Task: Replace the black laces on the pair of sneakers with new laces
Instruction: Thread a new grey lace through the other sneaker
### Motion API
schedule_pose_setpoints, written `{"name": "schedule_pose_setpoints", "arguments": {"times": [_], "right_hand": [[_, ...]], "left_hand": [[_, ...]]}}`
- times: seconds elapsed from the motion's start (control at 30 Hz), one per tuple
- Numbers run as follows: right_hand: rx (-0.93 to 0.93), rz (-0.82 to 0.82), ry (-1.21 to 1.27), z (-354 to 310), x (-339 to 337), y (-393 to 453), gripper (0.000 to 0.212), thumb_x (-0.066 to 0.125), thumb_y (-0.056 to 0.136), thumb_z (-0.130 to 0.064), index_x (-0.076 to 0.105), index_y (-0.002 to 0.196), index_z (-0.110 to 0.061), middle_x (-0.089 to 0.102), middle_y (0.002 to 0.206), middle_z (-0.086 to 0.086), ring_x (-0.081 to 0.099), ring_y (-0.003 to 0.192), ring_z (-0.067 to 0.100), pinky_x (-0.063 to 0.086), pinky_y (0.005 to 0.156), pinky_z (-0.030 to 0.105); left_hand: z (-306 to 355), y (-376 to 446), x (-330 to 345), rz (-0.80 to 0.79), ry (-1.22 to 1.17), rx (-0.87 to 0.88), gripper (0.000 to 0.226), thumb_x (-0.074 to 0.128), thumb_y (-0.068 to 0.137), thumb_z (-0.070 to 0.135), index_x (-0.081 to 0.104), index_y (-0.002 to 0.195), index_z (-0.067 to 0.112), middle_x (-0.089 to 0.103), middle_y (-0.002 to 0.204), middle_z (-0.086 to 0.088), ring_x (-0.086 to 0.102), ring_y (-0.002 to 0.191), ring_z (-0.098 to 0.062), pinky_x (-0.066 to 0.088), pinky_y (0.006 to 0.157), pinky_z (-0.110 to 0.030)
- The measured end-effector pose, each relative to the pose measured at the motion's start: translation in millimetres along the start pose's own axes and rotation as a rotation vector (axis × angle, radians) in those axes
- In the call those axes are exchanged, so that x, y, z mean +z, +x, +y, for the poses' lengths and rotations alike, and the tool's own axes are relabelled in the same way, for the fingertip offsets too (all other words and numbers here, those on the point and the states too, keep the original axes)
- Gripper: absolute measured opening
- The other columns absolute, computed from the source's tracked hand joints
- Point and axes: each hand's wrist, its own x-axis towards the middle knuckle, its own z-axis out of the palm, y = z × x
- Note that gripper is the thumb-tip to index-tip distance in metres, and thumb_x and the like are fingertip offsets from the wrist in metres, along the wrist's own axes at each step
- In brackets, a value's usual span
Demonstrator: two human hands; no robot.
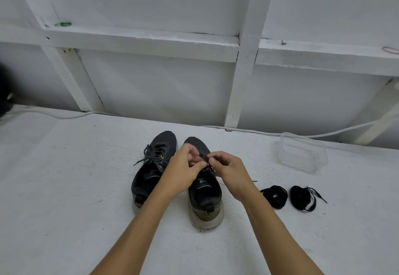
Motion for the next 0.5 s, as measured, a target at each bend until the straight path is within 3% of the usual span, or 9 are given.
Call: {"name": "schedule_pose_setpoints", "arguments": {"times": [0.1, 0.17, 0.3, 0.37, 0.43, 0.5], "right_hand": [[-0.035, -0.048, -0.034, 2.5, -0.2, -1.6, 0.023, 0.06, 0.099, -0.006, 0.076, 0.095, -0.022, 0.075, 0.087, 0.0, 0.068, 0.085, 0.014, 0.055, 0.081, 0.028], [-0.062, -0.076, -0.067, 1.2, -1.1, -2.4, 0.022, 0.059, 0.099, -0.005, 0.075, 0.094, -0.019, 0.074, 0.087, -0.001, 0.068, 0.084, 0.01, 0.053, 0.078, 0.024], [-0.113, -0.075, -0.103, -2.4, -5.5, -0.7, 0.022, 0.064, 0.096, -0.004, 0.077, 0.092, -0.021, 0.075, 0.086, -0.005, 0.067, 0.081, 0.007, 0.051, 0.076, 0.021], [-0.118, -0.056, -0.122, -2.4, -7.7, -0.6, 0.018, 0.066, 0.095, -0.004, 0.078, 0.096, -0.018, 0.076, 0.086, -0.006, 0.067, 0.079, 0.003, 0.051, 0.075, 0.019], [-0.122, -0.033, -0.127, -1.0, -8.3, -1.5, 0.017, 0.068, 0.094, -0.004, 0.078, 0.098, -0.017, 0.077, 0.088, -0.005, 0.068, 0.08, 0.003, 0.052, 0.075, 0.02], [-0.125, -0.013, -0.112, 0.0, -8.0, -2.7, 0.02, 0.069, 0.093, -0.003, 0.078, 0.095, -0.021, 0.077, 0.088, -0.005, 0.07, 0.083, 0.007, 0.055, 0.076, 0.023]], "left_hand": [[5.2, 3.1, -12.5, -0.211, -0.226, -0.167, 0.002, 0.055, 0.101, 0.015, 0.055, 0.103, 0.017, 0.071, 0.082, 0.012, 0.06, 0.076, -0.002, 0.044, 0.066, -0.01], [8.1, 4.4, -18.0, -0.272, -0.22, -0.207, 0.013, 0.048, 0.104, 0.024, 0.06, 0.1, 0.019, 0.066, 0.074, 0.019, 0.055, 0.069, 0.003, 0.04, 0.058, -0.009], [5.8, 7.1, -17.5, -0.343, -0.233, -0.15, 0.014, 0.066, 0.094, 0.012, 0.064, 0.108, 0.012, 0.07, 0.091, 0.004, 0.063, 0.075, 0.005, 0.045, 0.065, -0.007], [4.6, 8.8, -15.5, -0.28, -0.063, -0.079, 0.019, 0.07, 0.09, 0.012, 0.066, 0.109, 0.015, 0.069, 0.092, 0.005, 0.063, 0.078, -0.001, 0.047, 0.071, -0.01], [4.4, 9.1, -9.5, -0.141, 0.223, 0.045, 0.011, 0.069, 0.09, 0.018, 0.066, 0.101, 0.02, 0.063, 0.085, 0.01, 0.058, 0.074, -0.006, 0.044, 0.067, -0.011], [6.8, 7.3, -1.3, -0.044, 0.441, 0.161, 0.006, 0.062, 0.092, 0.02, 0.056, 0.093, 0.02, 0.056, 0.08, 0.01, 0.053, 0.074, -0.012, 0.04, 0.065, -0.021]]}}
